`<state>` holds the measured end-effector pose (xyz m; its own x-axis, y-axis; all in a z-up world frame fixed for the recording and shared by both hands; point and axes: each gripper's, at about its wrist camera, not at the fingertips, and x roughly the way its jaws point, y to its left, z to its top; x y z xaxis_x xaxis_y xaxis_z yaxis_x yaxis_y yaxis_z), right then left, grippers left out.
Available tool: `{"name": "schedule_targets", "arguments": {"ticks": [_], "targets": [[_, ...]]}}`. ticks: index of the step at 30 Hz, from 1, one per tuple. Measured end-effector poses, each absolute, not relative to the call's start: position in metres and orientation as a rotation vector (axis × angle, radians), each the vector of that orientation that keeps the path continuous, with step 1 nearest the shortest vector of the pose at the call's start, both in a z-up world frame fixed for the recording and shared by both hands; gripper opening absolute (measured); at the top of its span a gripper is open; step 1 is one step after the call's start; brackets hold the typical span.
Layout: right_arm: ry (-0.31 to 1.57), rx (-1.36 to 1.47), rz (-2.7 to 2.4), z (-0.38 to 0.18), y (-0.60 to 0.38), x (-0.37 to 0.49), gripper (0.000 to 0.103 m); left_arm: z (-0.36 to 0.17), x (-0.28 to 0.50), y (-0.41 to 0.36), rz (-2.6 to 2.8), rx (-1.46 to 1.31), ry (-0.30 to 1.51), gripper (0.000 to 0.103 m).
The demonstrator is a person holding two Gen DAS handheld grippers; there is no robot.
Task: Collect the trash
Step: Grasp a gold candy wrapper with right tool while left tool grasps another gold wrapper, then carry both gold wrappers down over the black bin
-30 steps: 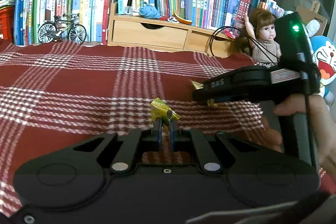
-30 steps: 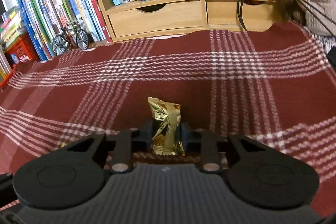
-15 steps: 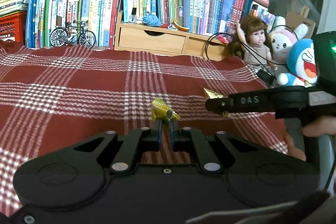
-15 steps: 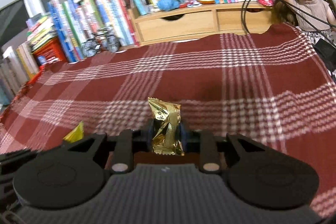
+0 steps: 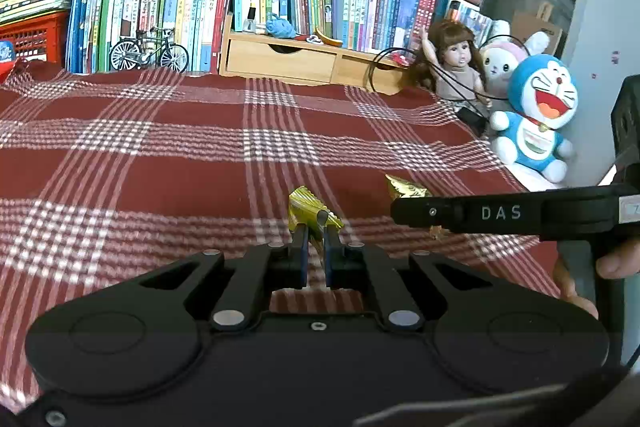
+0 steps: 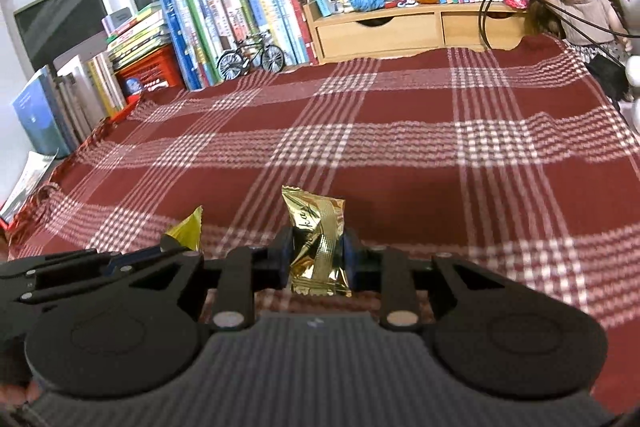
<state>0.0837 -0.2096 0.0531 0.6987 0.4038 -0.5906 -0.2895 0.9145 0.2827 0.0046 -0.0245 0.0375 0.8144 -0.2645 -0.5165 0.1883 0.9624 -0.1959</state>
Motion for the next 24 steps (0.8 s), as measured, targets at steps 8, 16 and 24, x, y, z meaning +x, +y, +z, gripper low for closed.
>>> {"name": "schedule_targets", "arguments": {"ticks": [8,16,24], "targets": [[0.692,0.157,0.408,0.053,-0.204,0.042,0.032,0.038,-0.041,-0.018,-0.258,-0.133,0.563,0.007],[0.699,0.156,0.45,0.046,-0.201,0.001,0.032,0.037,-0.09,-0.015,-0.274,-0.129,0.528,0.007],[0.73,0.146,0.495,0.025,-0.202,-0.044,0.032,0.023,-0.143,-0.019,-0.303,-0.112,0.535,0.007]]}}
